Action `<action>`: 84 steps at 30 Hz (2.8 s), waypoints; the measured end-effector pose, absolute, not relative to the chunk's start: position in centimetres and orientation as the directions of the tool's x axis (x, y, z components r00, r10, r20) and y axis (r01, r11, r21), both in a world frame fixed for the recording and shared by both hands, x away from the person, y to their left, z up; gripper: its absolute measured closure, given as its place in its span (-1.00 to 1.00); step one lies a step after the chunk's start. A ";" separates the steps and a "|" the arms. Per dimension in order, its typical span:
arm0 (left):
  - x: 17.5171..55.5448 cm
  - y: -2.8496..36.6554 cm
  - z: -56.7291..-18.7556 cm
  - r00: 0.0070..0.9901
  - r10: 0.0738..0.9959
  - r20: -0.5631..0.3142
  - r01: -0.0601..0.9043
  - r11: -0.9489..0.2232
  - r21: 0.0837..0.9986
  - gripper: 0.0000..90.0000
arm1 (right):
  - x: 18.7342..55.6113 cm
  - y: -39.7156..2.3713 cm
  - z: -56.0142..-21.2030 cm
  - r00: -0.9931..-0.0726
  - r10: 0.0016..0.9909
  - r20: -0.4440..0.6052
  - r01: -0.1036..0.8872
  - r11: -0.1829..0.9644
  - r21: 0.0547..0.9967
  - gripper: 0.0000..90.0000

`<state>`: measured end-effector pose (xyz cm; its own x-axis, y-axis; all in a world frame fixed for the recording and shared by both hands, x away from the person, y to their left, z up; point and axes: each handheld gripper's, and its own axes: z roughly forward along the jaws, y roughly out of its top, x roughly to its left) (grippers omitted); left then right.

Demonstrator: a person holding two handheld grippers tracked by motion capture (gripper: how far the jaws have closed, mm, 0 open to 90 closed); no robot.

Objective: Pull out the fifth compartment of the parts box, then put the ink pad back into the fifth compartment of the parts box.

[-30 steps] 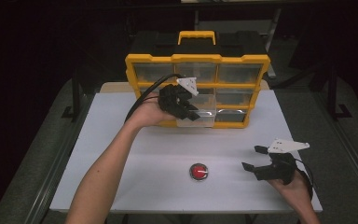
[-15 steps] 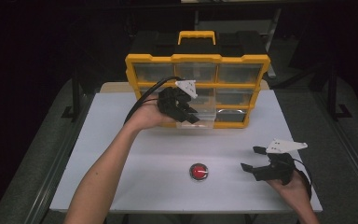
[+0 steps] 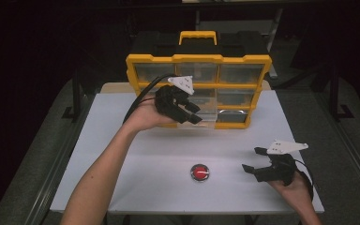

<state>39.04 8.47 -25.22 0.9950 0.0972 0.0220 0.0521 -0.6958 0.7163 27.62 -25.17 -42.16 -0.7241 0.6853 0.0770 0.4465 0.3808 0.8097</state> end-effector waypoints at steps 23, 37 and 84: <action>37.1 12.9 -22.9 0.988 0.155 0.009 0.085 -0.591 0.802 -0.21 | 27.9 -24.5 -42.4 -0.717 0.691 0.091 0.465 0.377 0.801 -0.64; 35.6 16.2 -22.9 0.980 0.200 0.010 0.105 -0.552 0.827 -0.30 | 27.8 -25.3 -42.1 -0.710 0.698 0.089 0.460 0.365 0.809 -0.64; 29.1 22.7 -31.0 0.888 0.459 0.030 0.216 -0.474 0.853 -0.45 | 28.0 -24.5 -42.3 -0.734 0.673 0.088 0.461 0.399 0.793 -0.64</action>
